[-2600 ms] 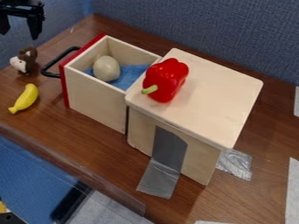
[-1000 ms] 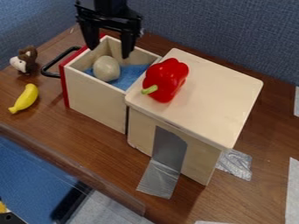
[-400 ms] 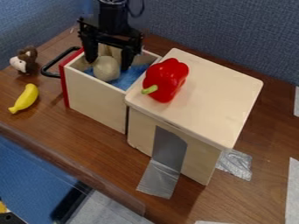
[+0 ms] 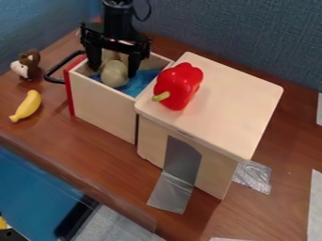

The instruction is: Moved the white object from the drawer to the table

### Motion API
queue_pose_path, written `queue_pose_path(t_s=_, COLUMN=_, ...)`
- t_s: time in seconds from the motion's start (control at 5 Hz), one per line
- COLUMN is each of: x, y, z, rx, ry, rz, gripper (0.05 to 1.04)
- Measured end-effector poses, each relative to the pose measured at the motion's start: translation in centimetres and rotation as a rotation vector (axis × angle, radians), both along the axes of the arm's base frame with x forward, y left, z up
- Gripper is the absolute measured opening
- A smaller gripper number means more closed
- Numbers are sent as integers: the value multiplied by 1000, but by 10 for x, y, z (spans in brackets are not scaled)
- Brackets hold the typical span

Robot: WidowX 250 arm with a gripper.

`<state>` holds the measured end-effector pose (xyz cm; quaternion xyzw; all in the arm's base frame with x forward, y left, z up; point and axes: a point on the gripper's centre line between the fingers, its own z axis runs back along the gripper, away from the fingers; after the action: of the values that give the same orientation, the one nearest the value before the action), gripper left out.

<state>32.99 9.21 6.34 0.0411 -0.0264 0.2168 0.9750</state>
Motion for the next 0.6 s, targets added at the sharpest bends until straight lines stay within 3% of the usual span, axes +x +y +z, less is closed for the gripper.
queue_pose_path(t_s=0.4, x=7, y=-2, z=-10, rx=-5, ry=39, rz=117, gripper=1000)
queue_pose_path(t_s=0.6, x=9, y=0, z=-13, rx=17, ry=33, rz=131, gripper=1000)
